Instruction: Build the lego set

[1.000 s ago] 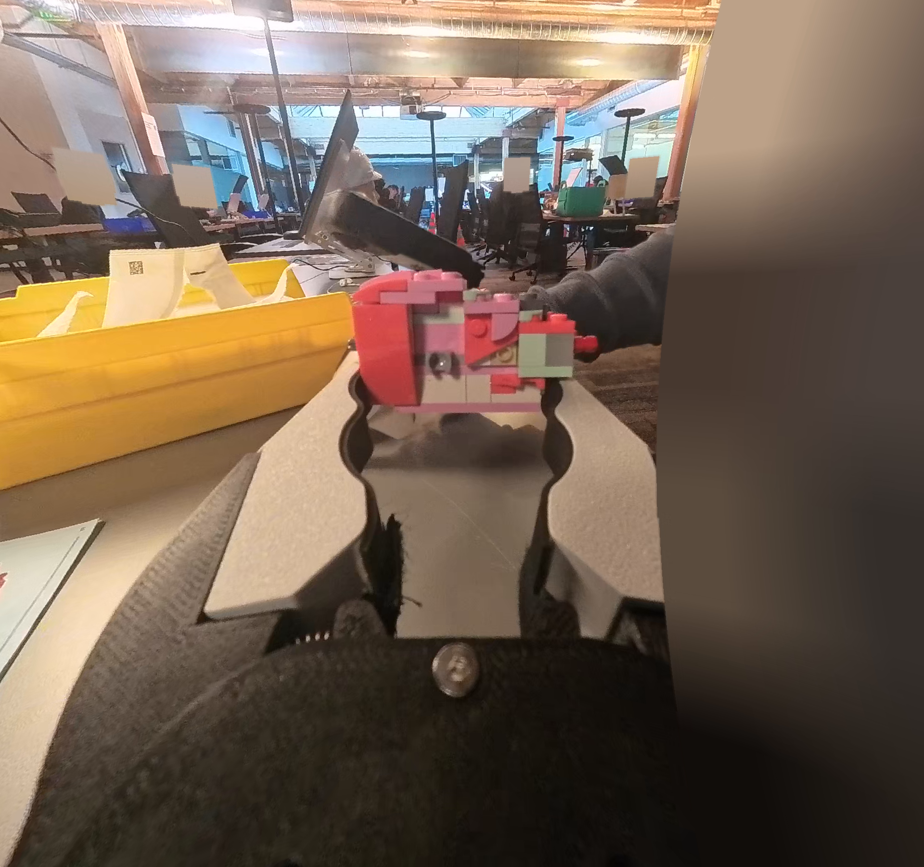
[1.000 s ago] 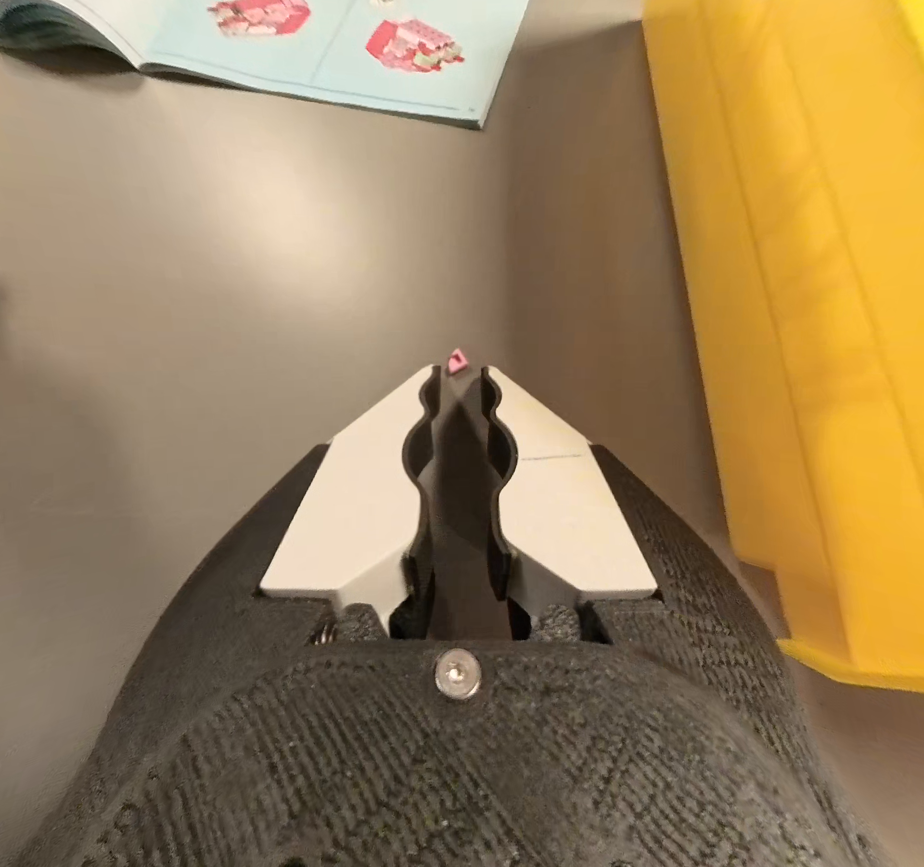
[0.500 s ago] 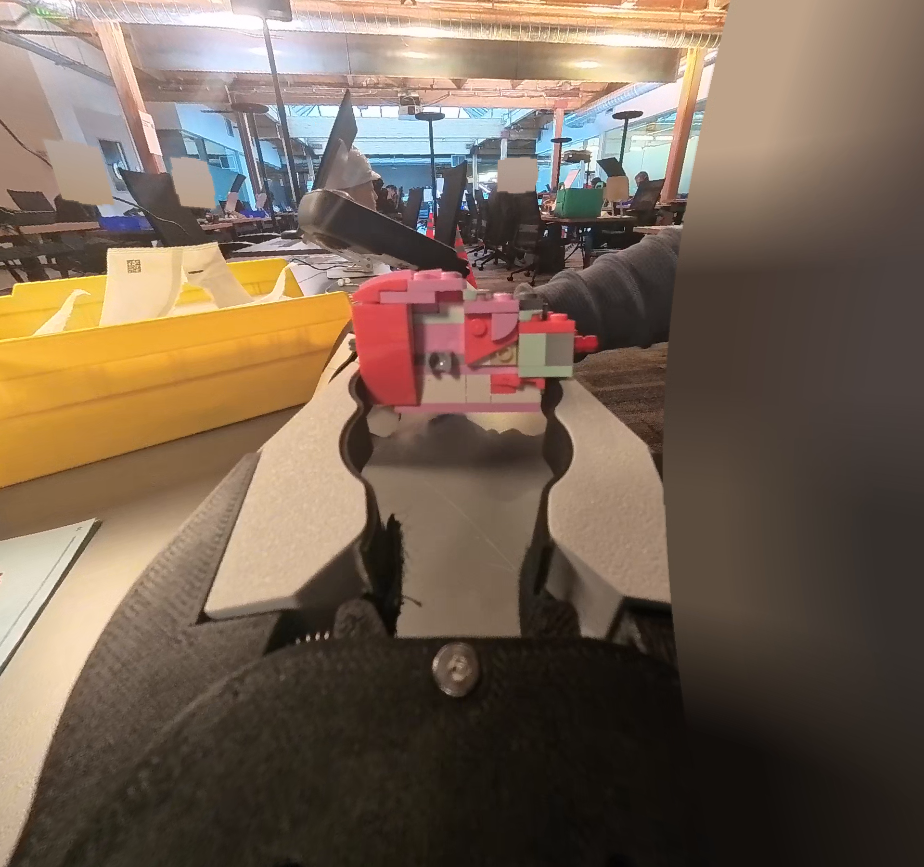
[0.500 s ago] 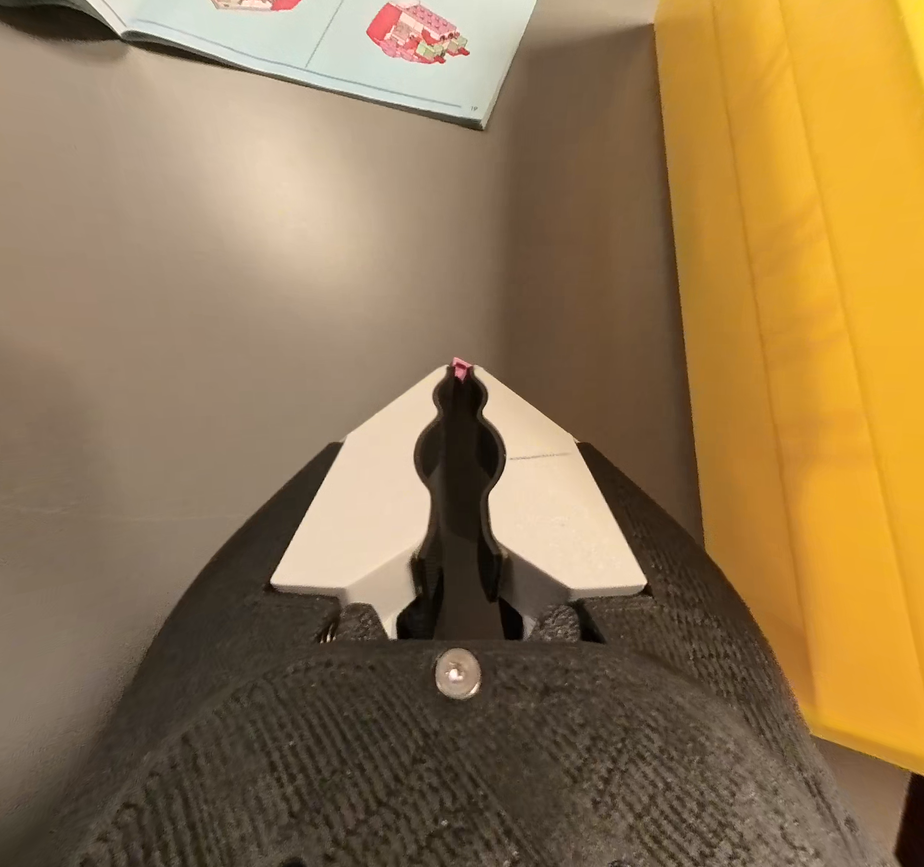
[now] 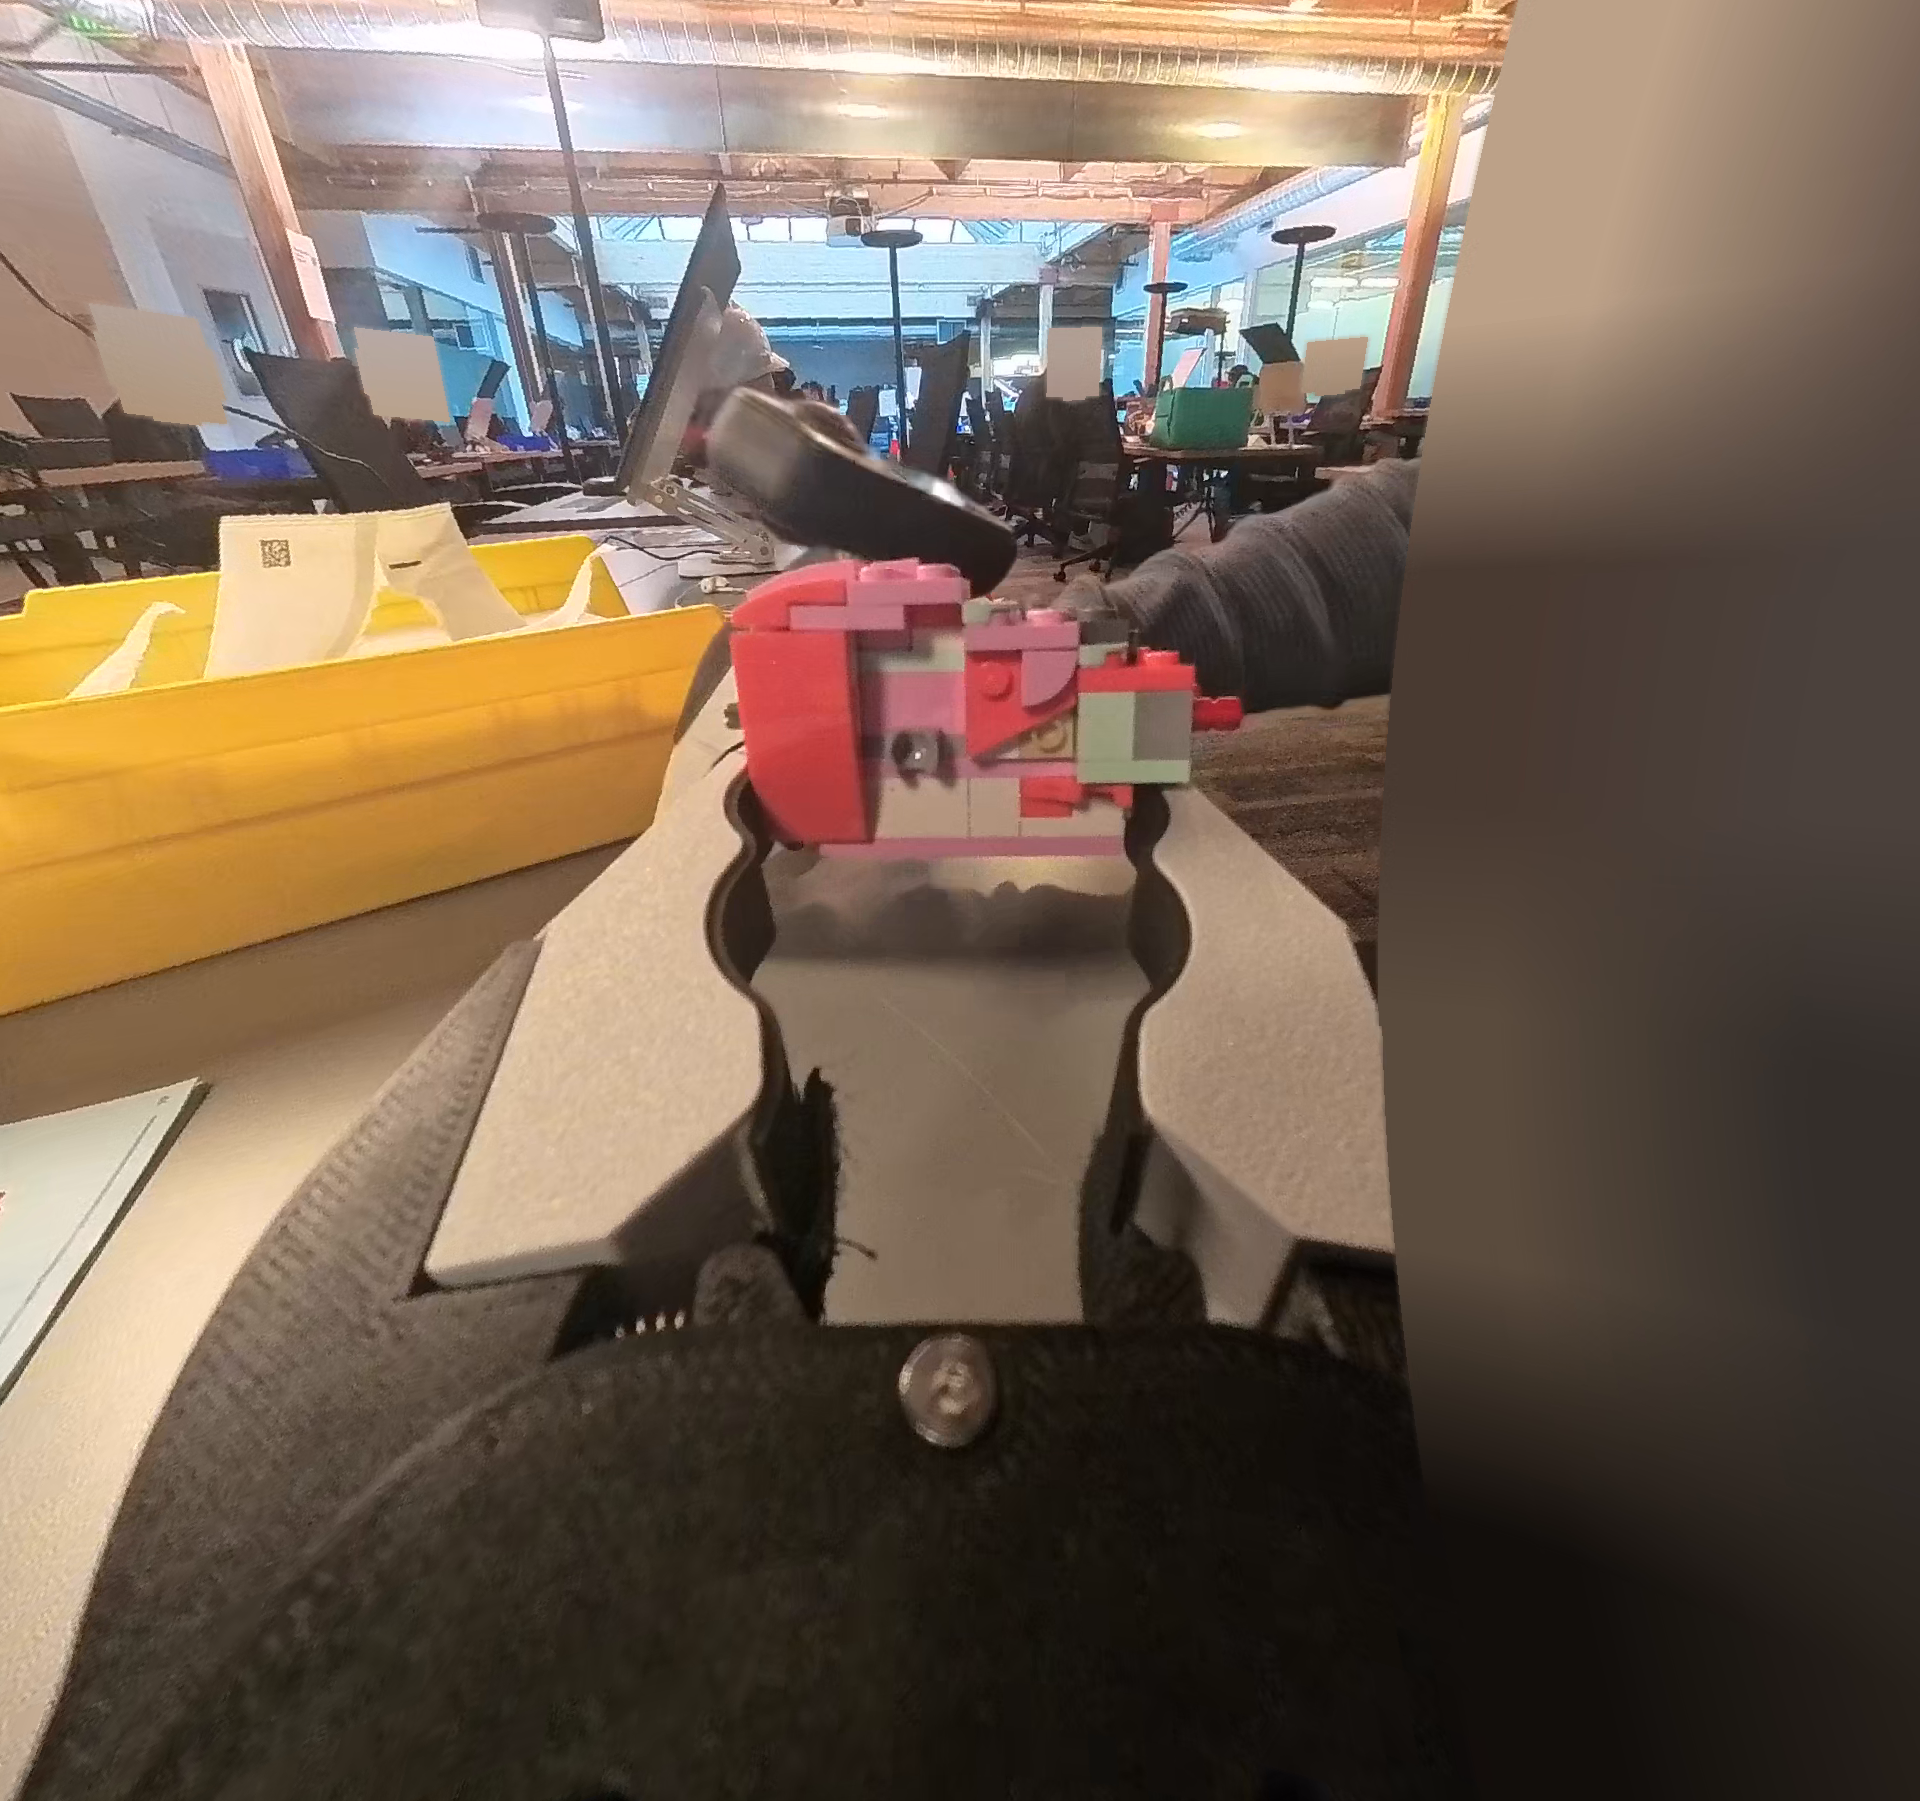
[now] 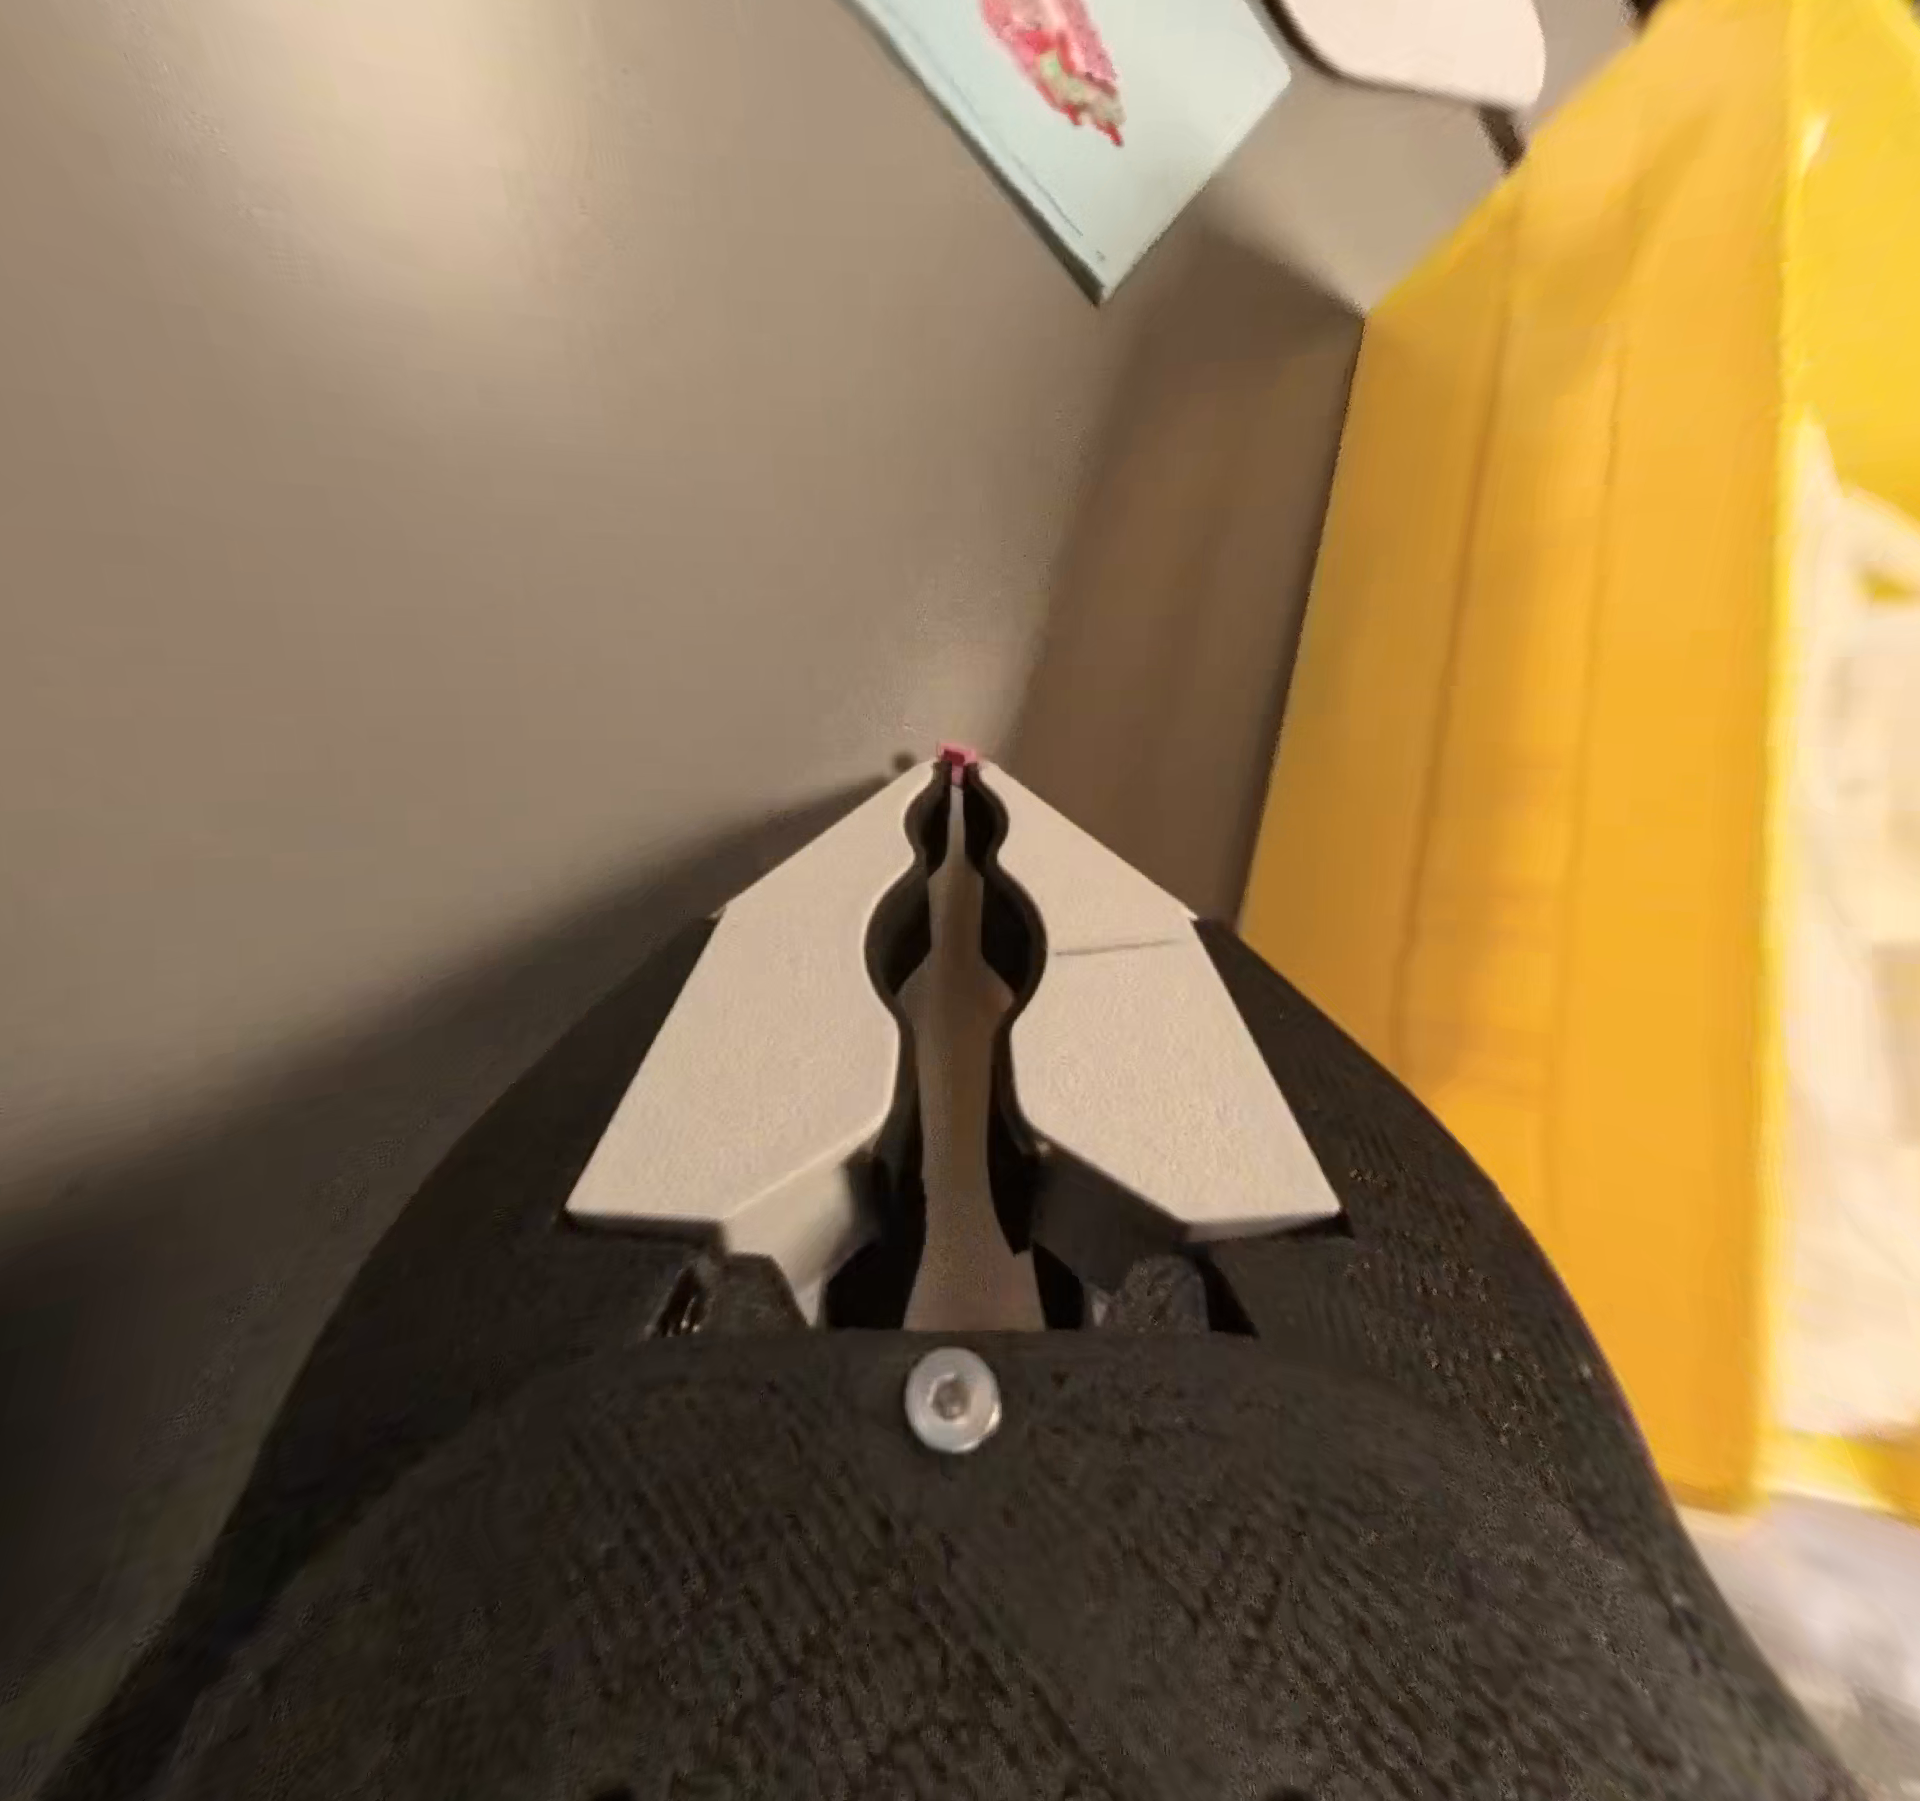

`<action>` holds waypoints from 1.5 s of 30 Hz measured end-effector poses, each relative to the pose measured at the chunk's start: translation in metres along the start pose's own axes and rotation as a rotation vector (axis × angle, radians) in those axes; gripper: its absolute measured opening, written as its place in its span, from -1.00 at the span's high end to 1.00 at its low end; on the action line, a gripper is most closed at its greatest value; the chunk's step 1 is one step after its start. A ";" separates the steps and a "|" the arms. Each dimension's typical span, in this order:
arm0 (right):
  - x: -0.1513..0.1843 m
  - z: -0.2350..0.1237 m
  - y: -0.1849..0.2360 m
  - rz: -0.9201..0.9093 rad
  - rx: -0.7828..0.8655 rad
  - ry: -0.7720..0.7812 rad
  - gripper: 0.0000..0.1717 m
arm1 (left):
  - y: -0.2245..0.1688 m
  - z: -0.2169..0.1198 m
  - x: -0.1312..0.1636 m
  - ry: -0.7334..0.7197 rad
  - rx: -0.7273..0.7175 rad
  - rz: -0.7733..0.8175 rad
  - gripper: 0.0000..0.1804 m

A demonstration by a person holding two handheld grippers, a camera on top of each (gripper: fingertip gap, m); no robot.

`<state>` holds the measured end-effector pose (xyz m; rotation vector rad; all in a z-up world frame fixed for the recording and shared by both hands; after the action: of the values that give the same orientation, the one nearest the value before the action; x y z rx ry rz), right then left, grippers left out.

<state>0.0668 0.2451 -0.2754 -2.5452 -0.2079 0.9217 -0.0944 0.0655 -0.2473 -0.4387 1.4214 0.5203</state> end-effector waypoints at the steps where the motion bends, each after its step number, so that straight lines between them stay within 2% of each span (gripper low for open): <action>1: -0.002 -0.002 0.003 -0.126 0.030 0.023 1.00 | 0.000 0.000 0.000 0.000 0.000 0.000 0.24; 3: -0.005 -0.006 0.012 -0.450 0.079 0.082 1.00 | 0.000 0.000 0.000 -0.001 0.000 0.000 0.24; 6: -0.002 -0.008 0.031 -1.046 0.122 0.203 1.00 | 0.000 0.000 0.000 -0.002 0.000 0.000 0.24; 8: 0.002 -0.010 0.043 -1.364 0.127 0.224 1.00 | 0.000 0.000 0.000 -0.002 0.001 0.001 0.24; 11: 0.002 -0.017 0.053 -1.571 0.075 0.190 1.00 | 0.000 0.000 0.000 -0.001 0.000 0.004 0.24; 15: 0.001 -0.025 0.061 -1.683 0.014 0.142 1.00 | 0.000 0.000 0.000 -0.001 0.001 0.004 0.24; 17: -0.002 -0.029 0.059 -1.582 -0.016 0.117 1.00 | 0.000 0.000 0.000 -0.002 0.000 0.005 0.24; 18: -0.004 -0.031 0.055 -1.449 -0.027 0.102 0.99 | 0.000 0.000 0.000 -0.002 -0.001 0.004 0.24; 21: -0.013 -0.029 0.031 -0.783 -0.083 0.067 0.84 | 0.000 0.000 0.000 -0.003 -0.001 0.003 0.24; 23: -0.012 -0.024 0.012 -0.334 -0.112 0.048 0.82 | 0.000 0.000 0.000 -0.002 0.000 0.004 0.24; 25: -0.007 -0.020 0.001 -0.009 -0.187 0.016 0.80 | 0.000 0.000 0.000 -0.002 0.000 0.005 0.24; 27: 0.001 -0.014 -0.007 0.194 -0.224 0.010 0.76 | 0.000 0.000 0.000 -0.002 -0.001 0.006 0.24; 30: 0.012 -0.007 -0.012 0.364 -0.252 -0.014 0.75 | 0.000 -0.001 -0.001 -0.004 -0.003 0.007 0.24; 33: 0.019 -0.004 -0.014 0.440 -0.263 -0.028 0.76 | 0.000 -0.001 -0.001 -0.003 -0.003 0.007 0.24; 45: 0.013 -0.008 -0.007 0.428 -0.306 -0.080 0.78 | 0.000 -0.001 0.000 -0.004 -0.003 0.003 0.24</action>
<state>0.0821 0.2521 -0.2742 -2.9003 0.1988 1.2296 -0.0949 0.0652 -0.2469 -0.4376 1.4182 0.5254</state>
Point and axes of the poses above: each gripper's, where its closed fingertips meet, z out along the fingers, x out of its underside, y = z × x across the jaws, the point moved 10 cm from there along -z, back along the fingers, and after that the axes turned 2 degrees about -x, right-handed, at the moved point
